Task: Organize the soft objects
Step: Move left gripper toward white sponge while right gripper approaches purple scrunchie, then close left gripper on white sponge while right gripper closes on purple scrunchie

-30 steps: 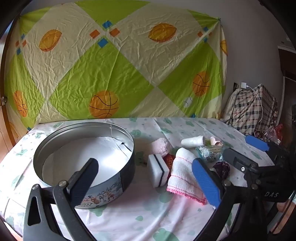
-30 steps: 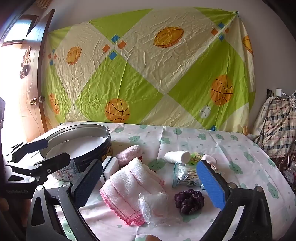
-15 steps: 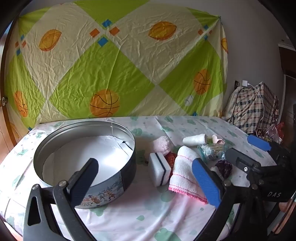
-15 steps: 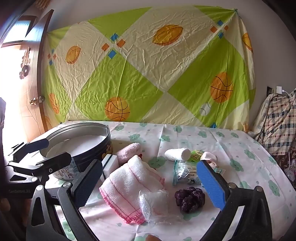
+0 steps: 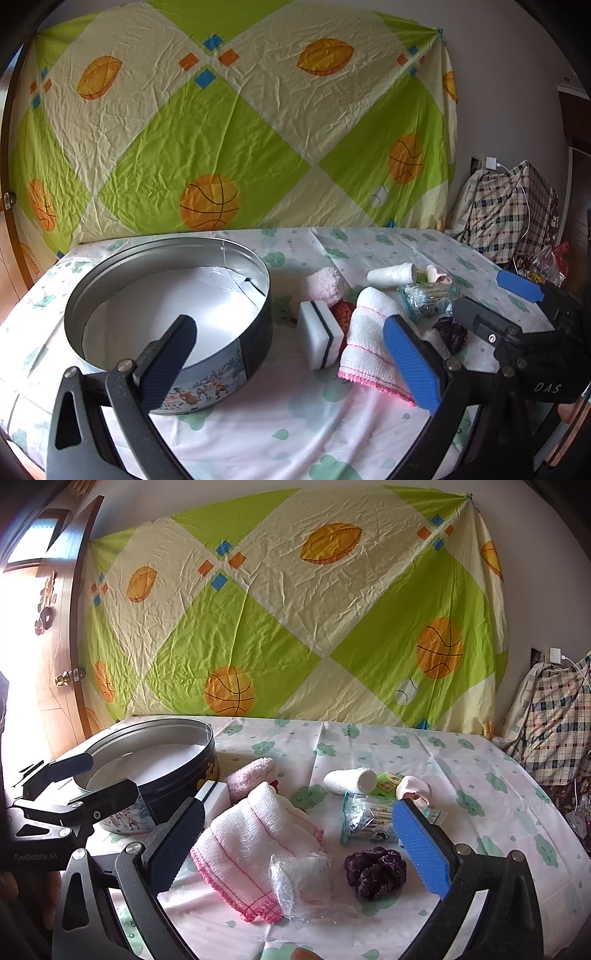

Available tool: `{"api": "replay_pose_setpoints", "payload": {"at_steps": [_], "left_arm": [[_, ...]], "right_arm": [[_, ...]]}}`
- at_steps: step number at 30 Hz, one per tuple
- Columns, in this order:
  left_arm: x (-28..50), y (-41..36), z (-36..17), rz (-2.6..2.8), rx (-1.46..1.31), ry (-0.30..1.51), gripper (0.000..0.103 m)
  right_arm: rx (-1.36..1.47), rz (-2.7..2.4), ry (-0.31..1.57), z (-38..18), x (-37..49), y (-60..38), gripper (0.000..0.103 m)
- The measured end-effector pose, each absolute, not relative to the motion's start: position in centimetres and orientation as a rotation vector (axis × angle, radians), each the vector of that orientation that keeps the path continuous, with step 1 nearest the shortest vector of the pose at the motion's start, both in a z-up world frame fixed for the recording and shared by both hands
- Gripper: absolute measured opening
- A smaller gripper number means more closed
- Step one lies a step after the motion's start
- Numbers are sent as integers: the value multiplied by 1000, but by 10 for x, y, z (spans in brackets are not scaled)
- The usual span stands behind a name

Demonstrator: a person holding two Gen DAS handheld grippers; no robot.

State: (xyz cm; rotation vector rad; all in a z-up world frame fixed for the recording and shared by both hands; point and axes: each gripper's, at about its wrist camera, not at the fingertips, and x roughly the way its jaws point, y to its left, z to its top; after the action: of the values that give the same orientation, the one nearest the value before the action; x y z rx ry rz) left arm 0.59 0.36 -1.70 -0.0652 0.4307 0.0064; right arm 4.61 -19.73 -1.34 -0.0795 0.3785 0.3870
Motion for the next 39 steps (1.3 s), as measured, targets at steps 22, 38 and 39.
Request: {"api": "replay_pose_setpoints", "payload": {"at_steps": [22,38,39], "left_arm": [[15,-10,-31,9,-43,479,102],[53,-23,-46,-40,-56,546,84],[55,-23,-48,-46,-61,551,79]], "right_arm": [[-58,356,427,-24,53,-208,102],[11,290,482,-44,79,-236,102],[14,290,485,-45,81,-237,102]]}}
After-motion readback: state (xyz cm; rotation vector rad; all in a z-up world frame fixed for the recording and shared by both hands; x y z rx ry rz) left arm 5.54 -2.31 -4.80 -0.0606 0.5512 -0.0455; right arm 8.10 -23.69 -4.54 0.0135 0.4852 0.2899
